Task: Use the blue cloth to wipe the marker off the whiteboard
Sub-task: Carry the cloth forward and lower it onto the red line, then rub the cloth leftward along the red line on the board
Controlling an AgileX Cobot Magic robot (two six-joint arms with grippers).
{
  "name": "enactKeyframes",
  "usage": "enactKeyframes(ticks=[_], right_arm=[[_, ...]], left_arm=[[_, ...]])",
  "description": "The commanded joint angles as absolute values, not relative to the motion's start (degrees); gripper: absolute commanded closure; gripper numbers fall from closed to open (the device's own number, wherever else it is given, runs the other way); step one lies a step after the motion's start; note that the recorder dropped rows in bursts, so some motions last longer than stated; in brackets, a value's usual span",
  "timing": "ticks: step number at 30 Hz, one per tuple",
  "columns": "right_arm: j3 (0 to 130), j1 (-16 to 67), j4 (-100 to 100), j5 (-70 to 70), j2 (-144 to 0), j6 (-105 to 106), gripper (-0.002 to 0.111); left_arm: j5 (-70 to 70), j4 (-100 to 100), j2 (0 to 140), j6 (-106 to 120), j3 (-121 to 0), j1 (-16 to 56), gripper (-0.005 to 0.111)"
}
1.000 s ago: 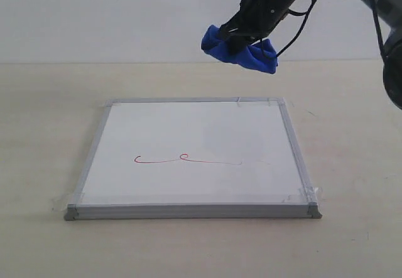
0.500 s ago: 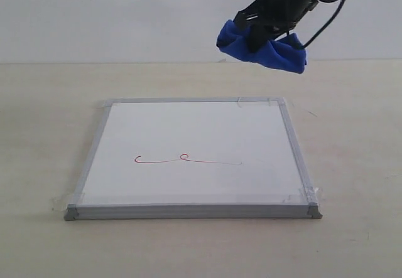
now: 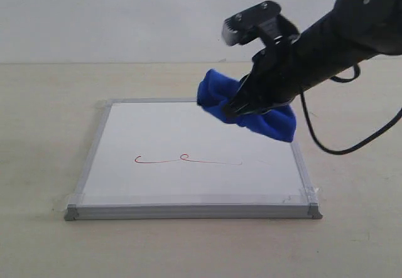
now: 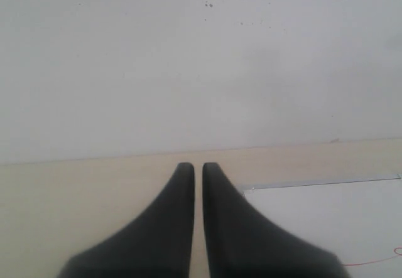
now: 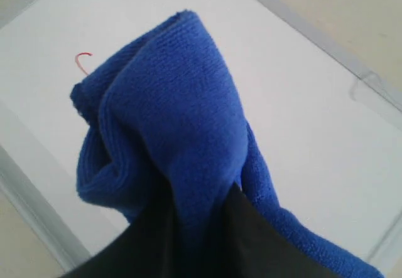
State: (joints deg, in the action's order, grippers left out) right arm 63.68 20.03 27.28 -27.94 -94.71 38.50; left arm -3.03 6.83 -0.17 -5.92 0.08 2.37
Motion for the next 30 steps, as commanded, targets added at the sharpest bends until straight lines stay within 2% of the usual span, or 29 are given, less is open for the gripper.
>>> enactKeyframes(ticks=[1, 11, 19, 23, 30], right_arm=[[63.5, 23.0, 27.5, -21.7, -96.5, 39.6, 0.109], [64.4, 25.1, 23.7, -15.0, -106.1, 38.7, 0.109], [72.8, 23.4, 16.8, -23.9, -112.2, 36.7, 0.109], [75.0, 23.4, 8.4, -25.4, -115.8, 28.2, 0.109], [75.3, 25.2, 9.8, -31.7, -118.4, 27.5, 0.109]], left_arm=[[-3.0, 6.5, 0.0, -6.5, 0.0, 2.6, 0.102], [-3.0, 6.5, 0.0, -6.5, 0.0, 2.6, 0.102], [-3.0, 6.5, 0.0, -6.5, 0.0, 2.6, 0.102], [-3.0, 6.5, 0.0, -6.5, 0.0, 2.6, 0.102], [-3.0, 6.5, 0.0, -6.5, 0.0, 2.6, 0.102]])
